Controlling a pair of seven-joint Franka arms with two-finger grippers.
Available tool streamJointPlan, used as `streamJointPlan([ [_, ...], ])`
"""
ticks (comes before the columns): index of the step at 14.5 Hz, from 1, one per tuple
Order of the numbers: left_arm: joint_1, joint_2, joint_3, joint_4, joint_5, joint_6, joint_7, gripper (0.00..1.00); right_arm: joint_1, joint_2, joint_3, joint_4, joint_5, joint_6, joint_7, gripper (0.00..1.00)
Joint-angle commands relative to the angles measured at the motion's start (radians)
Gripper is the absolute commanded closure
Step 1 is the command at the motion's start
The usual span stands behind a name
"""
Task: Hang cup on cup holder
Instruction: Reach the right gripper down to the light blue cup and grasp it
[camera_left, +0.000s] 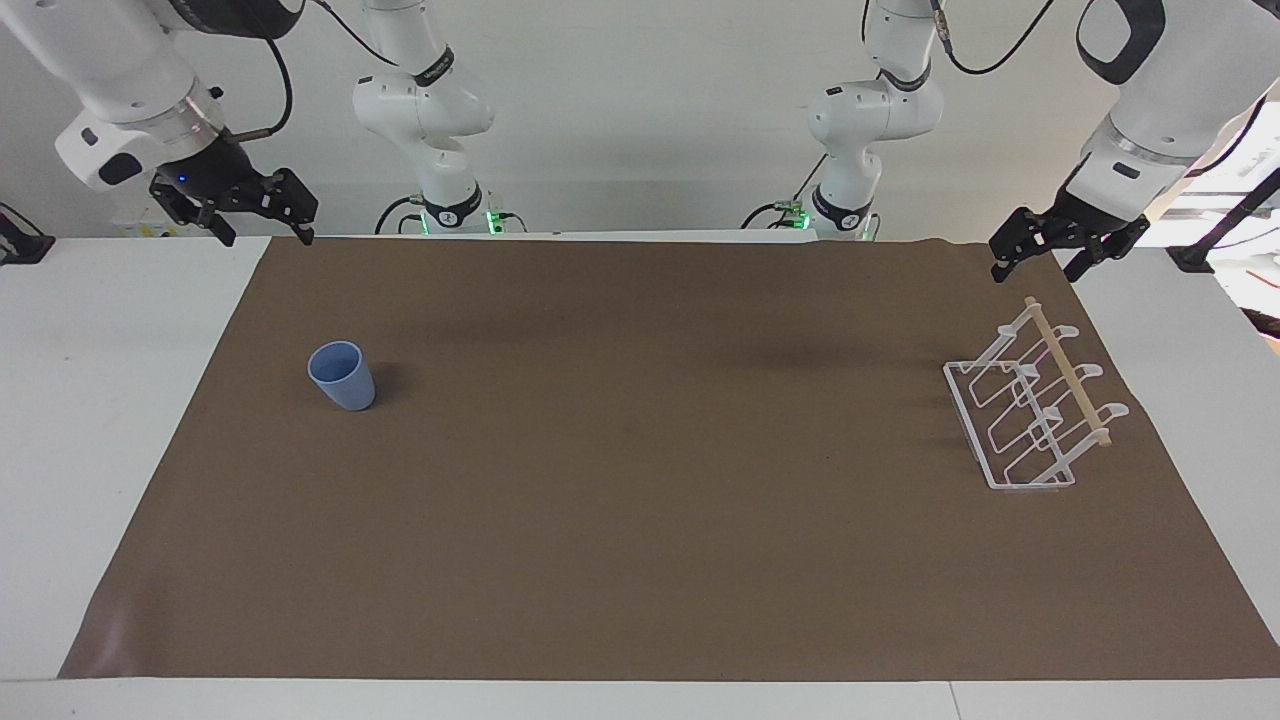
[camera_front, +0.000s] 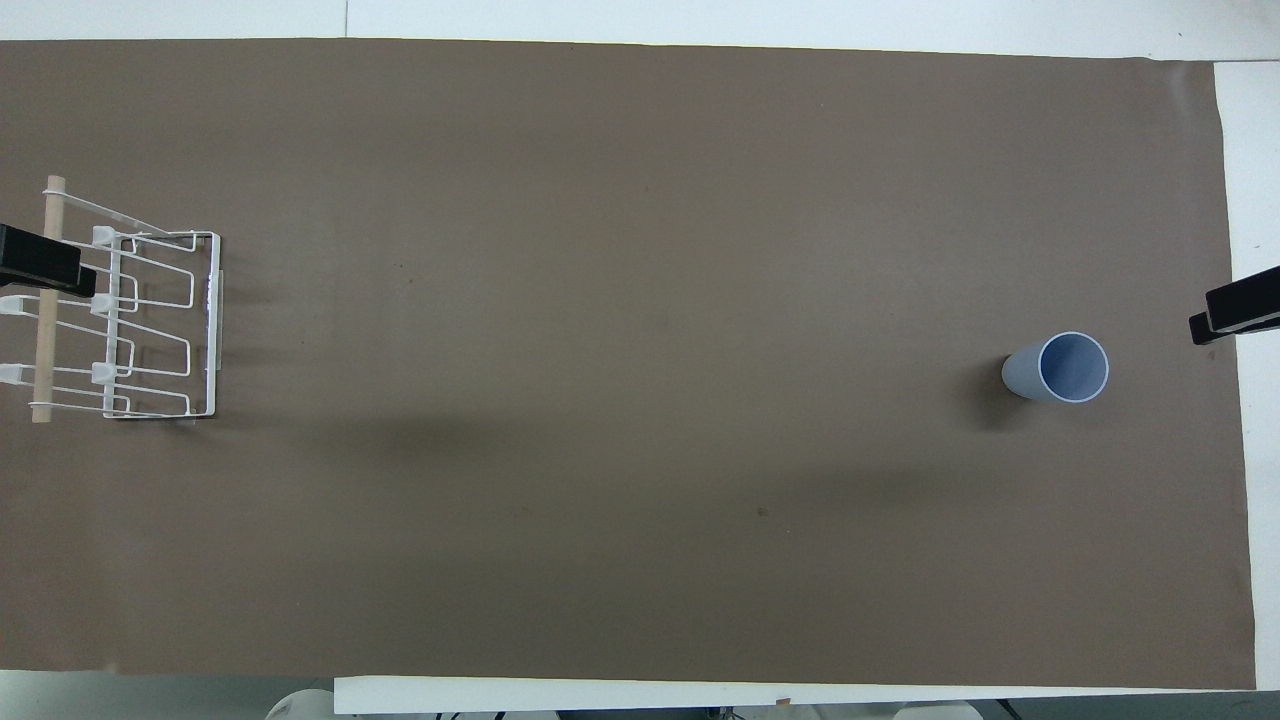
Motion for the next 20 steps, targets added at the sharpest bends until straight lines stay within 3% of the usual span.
streamJointPlan([
  [1,0.003,-0.017,0.0,-0.014,-0.01,-0.013,-0.009,0.0,0.0,-0.018,0.0,-0.019,0.01,0.007,0.004,0.0],
  [6,0.006,-0.017,0.0,-0.014,-0.01,-0.013,-0.009,0.0,0.0,-0.018,0.0,-0.019,0.01,0.0,-0.005,0.0],
  [8,0.004,-0.015,0.0,-0.014,-0.01,-0.013,-0.009,0.0,-0.01,-0.039,0.0,-0.074,0.008,0.027,-0.037,0.0],
  [10,0.004,-0.017,0.0,-0.014,-0.01,-0.013,-0.009,0.0,-0.014,-0.081,-0.001,-0.2,0.008,0.21,-0.038,0.0],
  [11,0.004,-0.017,0.0,-0.014,-0.01,-0.013,-0.009,0.0,-0.023,-0.087,-0.007,-0.253,0.008,0.246,-0.048,0.0],
  [16,0.004,-0.017,0.0,-0.014,-0.01,-0.013,-0.009,0.0,-0.053,-0.072,-0.009,-0.514,0.01,0.562,-0.129,0.0],
  [18,0.004,-0.017,0.0,-0.014,-0.01,-0.013,-0.009,0.0,-0.056,-0.065,-0.009,-0.594,0.01,0.633,-0.134,0.0],
  [20,0.004,-0.015,0.0,-0.014,-0.01,-0.013,-0.009,0.0,-0.077,-0.038,-0.009,-0.605,0.01,0.661,-0.137,0.0],
])
